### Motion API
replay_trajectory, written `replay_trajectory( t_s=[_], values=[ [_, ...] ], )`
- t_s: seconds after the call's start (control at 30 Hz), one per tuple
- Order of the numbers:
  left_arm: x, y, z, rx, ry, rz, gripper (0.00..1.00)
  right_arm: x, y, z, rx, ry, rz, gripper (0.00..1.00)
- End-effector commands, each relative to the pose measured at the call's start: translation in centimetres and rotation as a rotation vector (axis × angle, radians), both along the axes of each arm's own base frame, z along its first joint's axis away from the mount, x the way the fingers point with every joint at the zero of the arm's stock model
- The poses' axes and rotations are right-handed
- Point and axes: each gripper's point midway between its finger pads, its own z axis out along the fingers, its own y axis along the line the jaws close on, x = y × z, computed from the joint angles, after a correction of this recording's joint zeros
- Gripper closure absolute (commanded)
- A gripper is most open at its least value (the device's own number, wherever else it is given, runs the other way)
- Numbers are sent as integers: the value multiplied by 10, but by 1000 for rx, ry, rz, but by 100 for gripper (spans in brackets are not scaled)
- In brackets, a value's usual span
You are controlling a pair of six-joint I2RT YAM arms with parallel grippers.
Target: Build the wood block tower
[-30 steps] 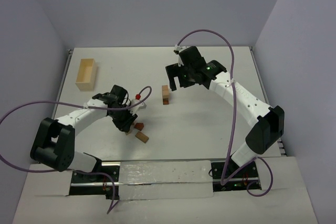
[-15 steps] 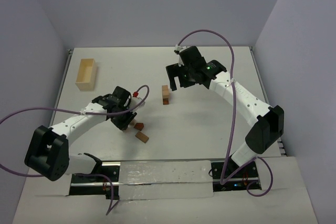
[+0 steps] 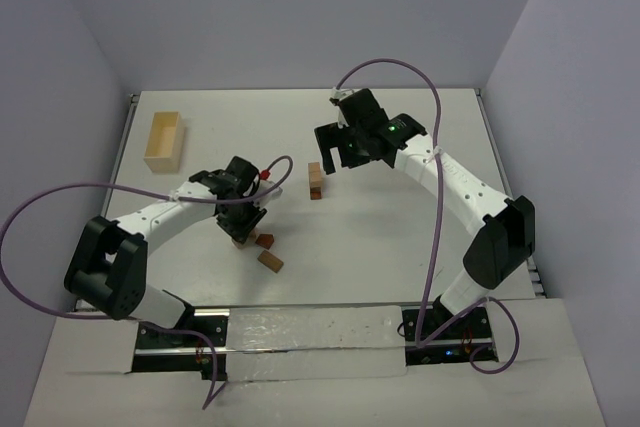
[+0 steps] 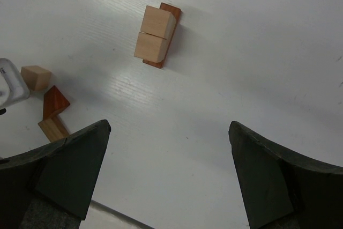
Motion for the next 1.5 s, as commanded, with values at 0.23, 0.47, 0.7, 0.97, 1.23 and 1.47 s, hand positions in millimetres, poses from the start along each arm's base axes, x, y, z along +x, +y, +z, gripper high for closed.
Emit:
replay_trajectory(
  t_s=[0.23, 0.47, 0.7, 0.97, 1.23, 1.47],
  values=[
    [8, -30, 15, -67, 51, 101, 100, 9, -1, 16, 22, -27, -19, 1],
    [12, -40, 17, -82, 69, 236, 100, 9, -1, 15, 25, -23, -20, 1],
    [20, -46, 13, -102, 61, 384, 100, 9, -1, 13, 24, -20, -21, 1],
    [40, -58, 15, -133, 25, 442, 100, 8, -1, 14, 25, -20, -21, 1],
    [52, -52, 6, -107, 22, 501, 100, 8, -3, 16, 27, -26, -24, 1],
    [68, -34, 6, -91, -12, 580, 100, 8, -2, 14, 29, -20, -23, 1]
  ],
)
